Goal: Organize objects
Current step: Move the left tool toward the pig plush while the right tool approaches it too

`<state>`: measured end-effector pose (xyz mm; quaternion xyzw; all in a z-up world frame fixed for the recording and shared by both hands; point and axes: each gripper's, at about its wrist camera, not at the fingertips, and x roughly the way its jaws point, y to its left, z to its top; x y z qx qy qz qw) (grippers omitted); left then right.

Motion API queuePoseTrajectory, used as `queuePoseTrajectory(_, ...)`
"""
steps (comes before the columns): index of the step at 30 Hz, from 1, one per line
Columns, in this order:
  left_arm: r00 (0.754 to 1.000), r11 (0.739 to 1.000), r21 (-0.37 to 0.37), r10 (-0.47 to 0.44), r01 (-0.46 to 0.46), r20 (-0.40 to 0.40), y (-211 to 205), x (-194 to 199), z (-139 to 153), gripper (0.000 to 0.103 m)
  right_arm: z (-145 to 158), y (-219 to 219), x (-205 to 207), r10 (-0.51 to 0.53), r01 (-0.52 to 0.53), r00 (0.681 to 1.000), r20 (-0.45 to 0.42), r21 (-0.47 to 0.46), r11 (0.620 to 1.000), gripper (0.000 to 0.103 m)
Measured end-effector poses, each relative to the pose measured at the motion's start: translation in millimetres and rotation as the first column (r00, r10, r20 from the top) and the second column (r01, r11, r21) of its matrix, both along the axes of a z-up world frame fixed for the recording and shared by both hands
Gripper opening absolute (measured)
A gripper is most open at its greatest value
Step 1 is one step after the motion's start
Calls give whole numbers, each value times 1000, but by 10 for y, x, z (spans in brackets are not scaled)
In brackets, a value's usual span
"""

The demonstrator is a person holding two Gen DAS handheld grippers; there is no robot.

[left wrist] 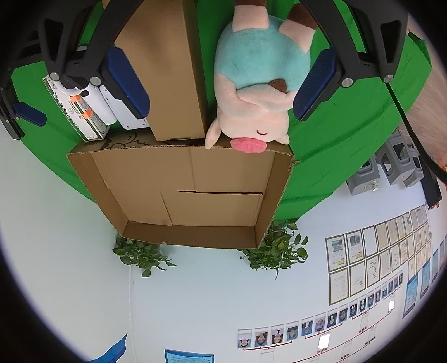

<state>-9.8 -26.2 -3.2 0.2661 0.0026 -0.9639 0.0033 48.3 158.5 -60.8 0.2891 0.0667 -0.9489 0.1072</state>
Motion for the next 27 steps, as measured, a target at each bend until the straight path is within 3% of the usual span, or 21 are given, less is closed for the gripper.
queuePoseTrajectory(13, 999, 1000, 6, -21, 20, 47, 28, -51, -1, 102, -19, 14, -47, 29, -26, 999, 39, -51, 998, 103)
queuePoseTrajectory(27, 998, 1000, 20, -4, 3, 62, 25, -71, -15, 102, -58, -5, -58, 22, -19, 998, 61, -45, 999, 103)
